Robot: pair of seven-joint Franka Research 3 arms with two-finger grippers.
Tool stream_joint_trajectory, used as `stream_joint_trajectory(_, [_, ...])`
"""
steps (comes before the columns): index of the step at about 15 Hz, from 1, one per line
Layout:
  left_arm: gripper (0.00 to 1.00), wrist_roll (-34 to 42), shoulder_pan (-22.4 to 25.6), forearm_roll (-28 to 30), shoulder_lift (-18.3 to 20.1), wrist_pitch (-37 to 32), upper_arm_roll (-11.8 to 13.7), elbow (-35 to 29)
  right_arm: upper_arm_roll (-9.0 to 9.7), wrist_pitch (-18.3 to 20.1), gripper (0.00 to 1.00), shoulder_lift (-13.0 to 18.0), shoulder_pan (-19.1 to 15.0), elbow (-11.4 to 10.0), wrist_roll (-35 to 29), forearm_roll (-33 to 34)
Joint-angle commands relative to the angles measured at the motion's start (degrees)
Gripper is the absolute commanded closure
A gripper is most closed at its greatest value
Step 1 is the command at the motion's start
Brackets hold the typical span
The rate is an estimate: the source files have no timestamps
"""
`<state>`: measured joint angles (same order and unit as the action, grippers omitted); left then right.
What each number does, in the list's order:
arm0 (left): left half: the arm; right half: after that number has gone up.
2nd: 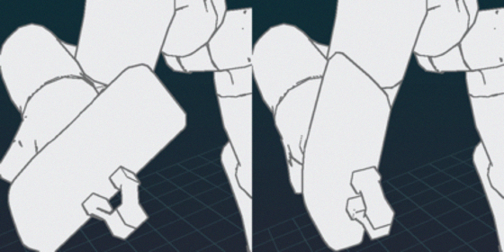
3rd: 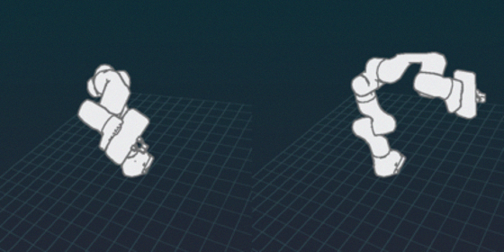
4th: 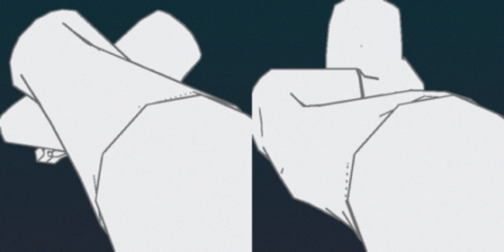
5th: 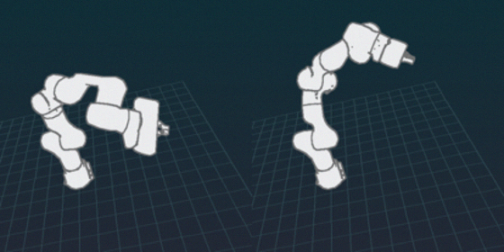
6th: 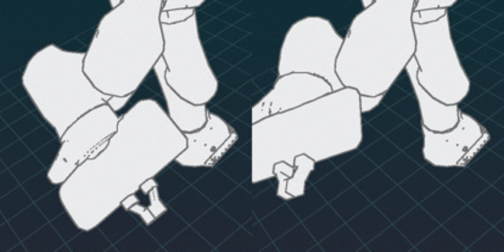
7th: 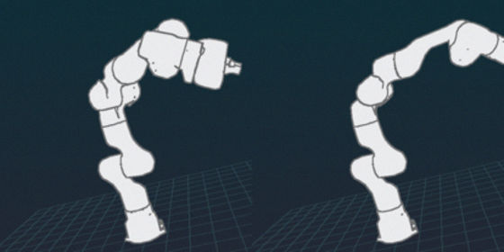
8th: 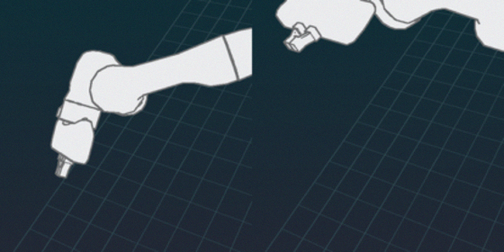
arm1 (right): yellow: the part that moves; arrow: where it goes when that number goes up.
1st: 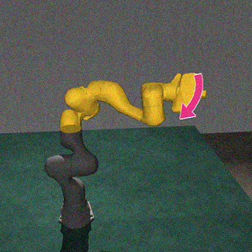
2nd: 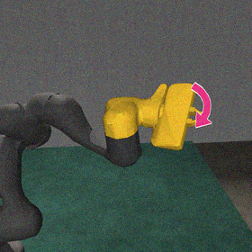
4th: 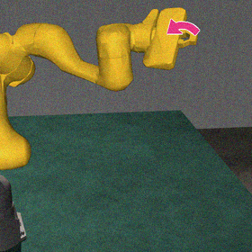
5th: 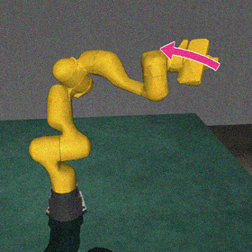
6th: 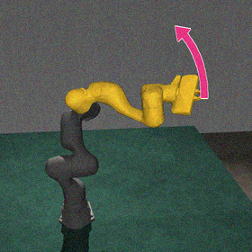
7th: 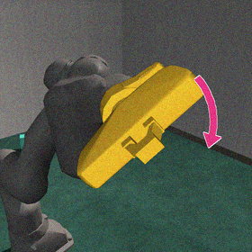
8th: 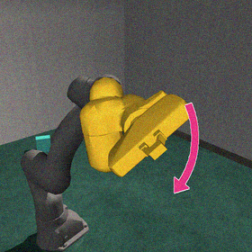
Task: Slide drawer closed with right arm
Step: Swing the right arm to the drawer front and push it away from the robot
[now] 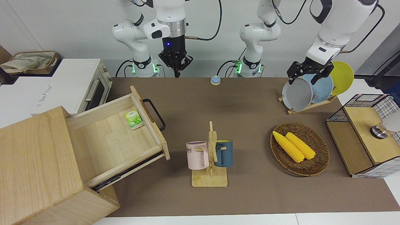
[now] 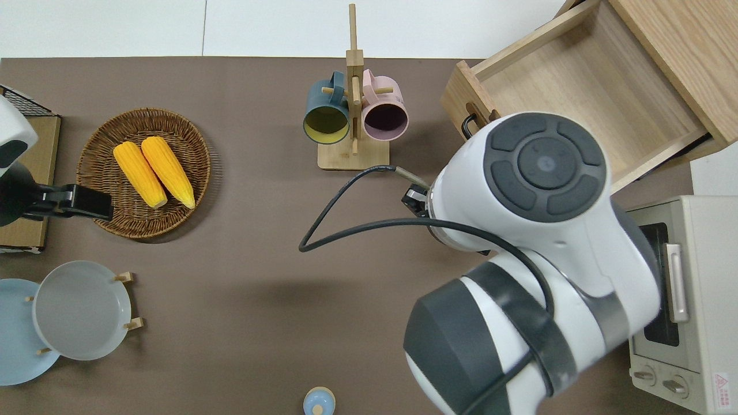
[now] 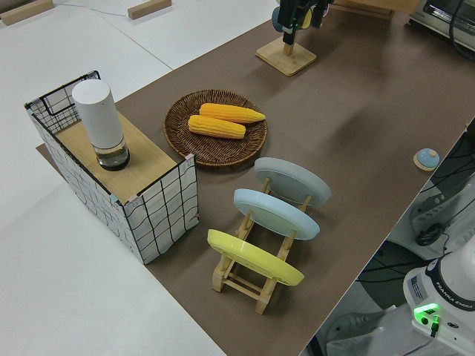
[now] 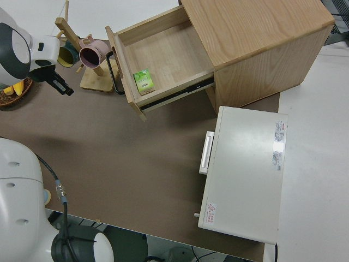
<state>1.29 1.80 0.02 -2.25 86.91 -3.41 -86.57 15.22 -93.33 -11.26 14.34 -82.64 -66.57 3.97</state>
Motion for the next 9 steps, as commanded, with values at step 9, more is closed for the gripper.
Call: stream_joint_trajectory(9, [0.01, 0.56, 0.22, -0.98, -0.65, -1.13, -0.37, 1.49, -1.77, -10.56, 1.000, -7.02, -0.10, -2.17, -21.94, 2.35])
